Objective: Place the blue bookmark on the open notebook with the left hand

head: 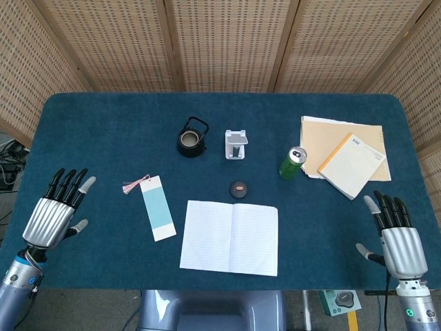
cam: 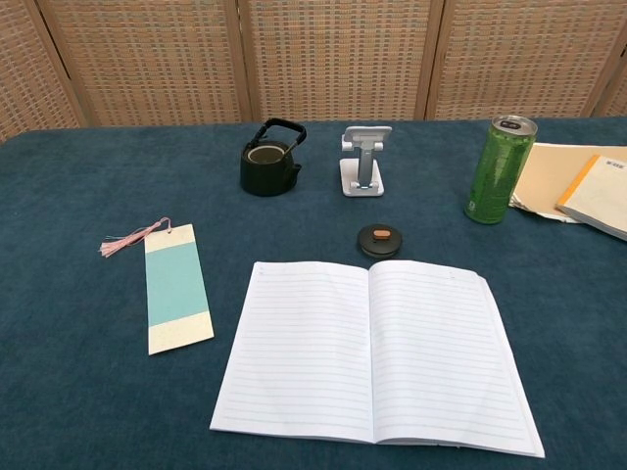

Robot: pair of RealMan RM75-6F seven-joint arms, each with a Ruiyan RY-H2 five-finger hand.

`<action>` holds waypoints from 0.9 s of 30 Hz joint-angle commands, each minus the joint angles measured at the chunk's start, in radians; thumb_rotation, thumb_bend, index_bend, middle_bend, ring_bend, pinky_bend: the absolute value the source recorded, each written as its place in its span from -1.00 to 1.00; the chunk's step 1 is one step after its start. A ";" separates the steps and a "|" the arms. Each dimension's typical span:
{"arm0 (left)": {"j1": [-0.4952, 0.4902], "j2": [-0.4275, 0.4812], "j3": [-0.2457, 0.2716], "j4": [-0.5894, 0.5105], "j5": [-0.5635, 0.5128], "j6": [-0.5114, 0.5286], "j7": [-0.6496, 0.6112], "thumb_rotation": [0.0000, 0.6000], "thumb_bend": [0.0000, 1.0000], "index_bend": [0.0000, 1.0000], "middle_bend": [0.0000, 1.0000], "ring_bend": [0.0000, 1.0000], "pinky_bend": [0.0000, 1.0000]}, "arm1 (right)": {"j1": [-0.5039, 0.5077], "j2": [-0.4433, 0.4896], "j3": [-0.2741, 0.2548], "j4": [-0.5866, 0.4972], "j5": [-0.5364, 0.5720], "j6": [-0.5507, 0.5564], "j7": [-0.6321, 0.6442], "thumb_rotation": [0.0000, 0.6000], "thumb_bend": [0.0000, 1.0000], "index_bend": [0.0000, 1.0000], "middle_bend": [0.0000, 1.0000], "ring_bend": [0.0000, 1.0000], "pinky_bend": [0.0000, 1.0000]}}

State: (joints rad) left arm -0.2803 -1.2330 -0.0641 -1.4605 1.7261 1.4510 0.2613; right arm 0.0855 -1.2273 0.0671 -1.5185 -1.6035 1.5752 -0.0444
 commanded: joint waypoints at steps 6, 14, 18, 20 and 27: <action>-0.141 0.015 0.048 0.215 0.168 -0.064 -0.131 1.00 -1.00 -1.00 -1.00 -1.00 -1.00 | 0.007 -0.025 0.021 0.037 0.041 -0.016 -0.039 1.00 -0.83 -1.00 -1.00 -1.00 -1.00; -0.221 -0.034 0.081 0.318 0.204 -0.129 -0.215 1.00 -1.00 -0.79 -1.00 -1.00 -1.00 | 0.010 -0.042 0.034 0.061 0.075 -0.028 -0.049 1.00 -0.83 -1.00 -1.00 -1.00 -1.00; -0.257 -0.065 0.089 0.347 0.203 -0.165 -0.248 1.00 -1.00 -0.63 -1.00 -1.00 -1.00 | 0.016 -0.047 0.044 0.075 0.097 -0.044 -0.045 1.00 -0.83 -1.00 -1.00 -1.00 -1.00; -0.279 -0.083 0.095 0.364 0.204 -0.190 -0.260 1.00 -0.94 -0.55 -1.00 -1.00 -1.00 | 0.018 -0.047 0.049 0.083 0.106 -0.049 -0.043 1.00 -0.83 -1.00 -1.00 -1.00 -1.00; -0.364 -0.153 0.132 0.425 0.210 -0.295 -0.311 1.00 -0.83 -0.48 -1.00 -1.00 -1.00 | 0.021 -0.058 0.052 0.111 0.127 -0.065 -0.034 1.00 -0.83 -1.00 -1.00 -1.00 -1.00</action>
State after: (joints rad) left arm -0.6299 -1.3724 0.0586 -1.0475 1.9330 1.1689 -0.0390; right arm 0.1062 -1.2842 0.1186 -1.4088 -1.4776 1.5108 -0.0786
